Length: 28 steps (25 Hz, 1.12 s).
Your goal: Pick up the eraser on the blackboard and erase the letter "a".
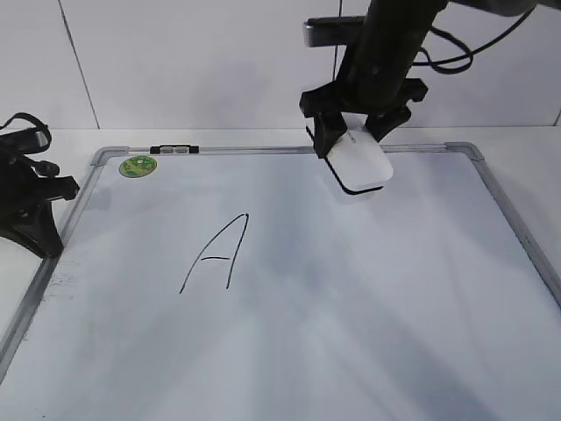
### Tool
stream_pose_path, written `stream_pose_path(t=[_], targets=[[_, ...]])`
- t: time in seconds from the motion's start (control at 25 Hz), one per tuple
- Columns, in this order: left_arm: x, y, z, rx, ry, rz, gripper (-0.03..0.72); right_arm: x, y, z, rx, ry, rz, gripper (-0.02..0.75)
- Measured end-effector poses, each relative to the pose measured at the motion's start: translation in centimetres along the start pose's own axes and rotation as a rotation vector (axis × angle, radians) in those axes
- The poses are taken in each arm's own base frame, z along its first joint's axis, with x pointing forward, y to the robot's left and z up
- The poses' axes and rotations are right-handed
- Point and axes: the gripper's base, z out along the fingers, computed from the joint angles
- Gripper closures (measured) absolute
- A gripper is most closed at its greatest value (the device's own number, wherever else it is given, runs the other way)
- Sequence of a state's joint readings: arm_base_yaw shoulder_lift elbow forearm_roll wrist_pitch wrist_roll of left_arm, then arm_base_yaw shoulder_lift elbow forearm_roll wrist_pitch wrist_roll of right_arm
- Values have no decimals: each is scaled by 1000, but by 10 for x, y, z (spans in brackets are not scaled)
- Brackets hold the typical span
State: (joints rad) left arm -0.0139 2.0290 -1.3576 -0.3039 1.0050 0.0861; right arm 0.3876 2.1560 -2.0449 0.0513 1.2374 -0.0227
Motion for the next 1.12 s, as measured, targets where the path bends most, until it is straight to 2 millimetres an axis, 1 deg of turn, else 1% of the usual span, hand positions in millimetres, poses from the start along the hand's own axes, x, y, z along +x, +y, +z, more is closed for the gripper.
stream_pose_path(t=[0.36,0.56,0.68,0.84,1.04,1.12], targets=[[0,0,0,0,0,0,671,5,-10,-70,145,-136,37,209],[0,0,0,0,0,0,671,18,-18,-99,220,-175,58,209],[0,0,0,0,-2,0,671,31,-27,-108,249,-163,86,209],[0,0,0,0,-2,0,671,49,-41,-113,285,-131,127,209],[0,0,0,2,-2,-1,671,71,-53,-122,321,-113,171,209],[0,0,0,3,-2,-2,671,80,-59,-122,329,-94,190,209]])
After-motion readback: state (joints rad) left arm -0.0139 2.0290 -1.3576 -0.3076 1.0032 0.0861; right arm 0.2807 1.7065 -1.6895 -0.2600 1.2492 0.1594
